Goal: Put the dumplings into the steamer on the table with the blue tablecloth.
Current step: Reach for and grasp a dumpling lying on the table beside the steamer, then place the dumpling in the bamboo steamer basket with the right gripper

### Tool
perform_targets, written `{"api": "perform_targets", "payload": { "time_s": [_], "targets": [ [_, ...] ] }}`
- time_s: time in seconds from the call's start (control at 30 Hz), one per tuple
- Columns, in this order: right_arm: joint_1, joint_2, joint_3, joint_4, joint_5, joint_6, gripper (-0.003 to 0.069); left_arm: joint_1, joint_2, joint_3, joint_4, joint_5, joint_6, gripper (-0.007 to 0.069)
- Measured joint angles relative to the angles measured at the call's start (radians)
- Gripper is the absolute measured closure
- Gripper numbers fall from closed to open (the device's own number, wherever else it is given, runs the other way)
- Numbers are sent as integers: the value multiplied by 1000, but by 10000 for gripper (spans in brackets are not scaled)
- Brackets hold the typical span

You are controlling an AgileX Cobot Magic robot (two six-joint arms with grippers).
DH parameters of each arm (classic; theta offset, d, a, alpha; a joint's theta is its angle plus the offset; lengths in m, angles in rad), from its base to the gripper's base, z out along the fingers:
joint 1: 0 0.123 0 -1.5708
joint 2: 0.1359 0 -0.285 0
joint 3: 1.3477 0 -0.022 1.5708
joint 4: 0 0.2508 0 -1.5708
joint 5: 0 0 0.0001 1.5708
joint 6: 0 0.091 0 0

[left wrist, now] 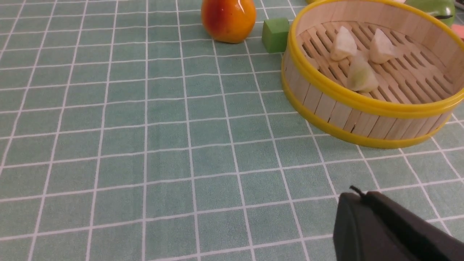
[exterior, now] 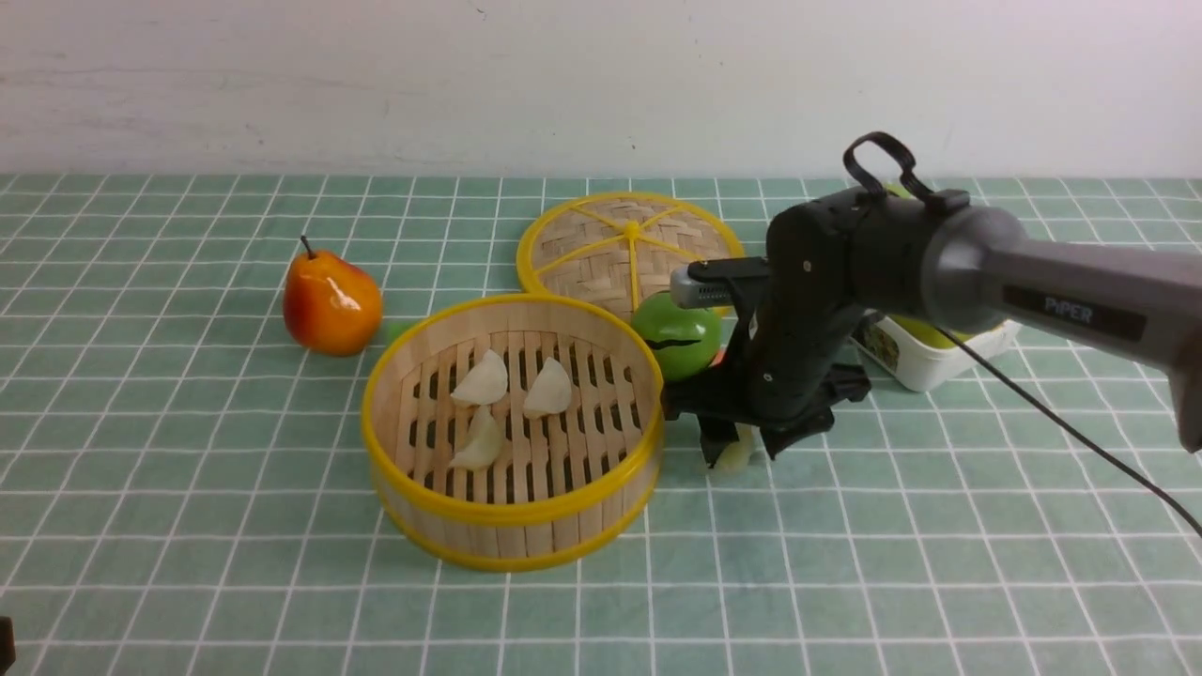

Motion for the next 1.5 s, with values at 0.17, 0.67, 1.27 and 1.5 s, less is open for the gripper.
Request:
{"api": "perform_targets", "payload": {
  "time_s": [0.17,0.67,1.27,1.5],
  "targets": [
    [1,1,0,3,1,-91,323,0,0,0,0,0,0,618],
    [3,-166,-82,287,98,-450,439,0,0,0,0,-1,0,605],
    [152,32,-103,664,-27,-1337,439,0,0,0,0,4,0,587],
    [152,33,-106,599,-63,-1352,298,0,0,0,0,11,-1,583]
  ]
}}
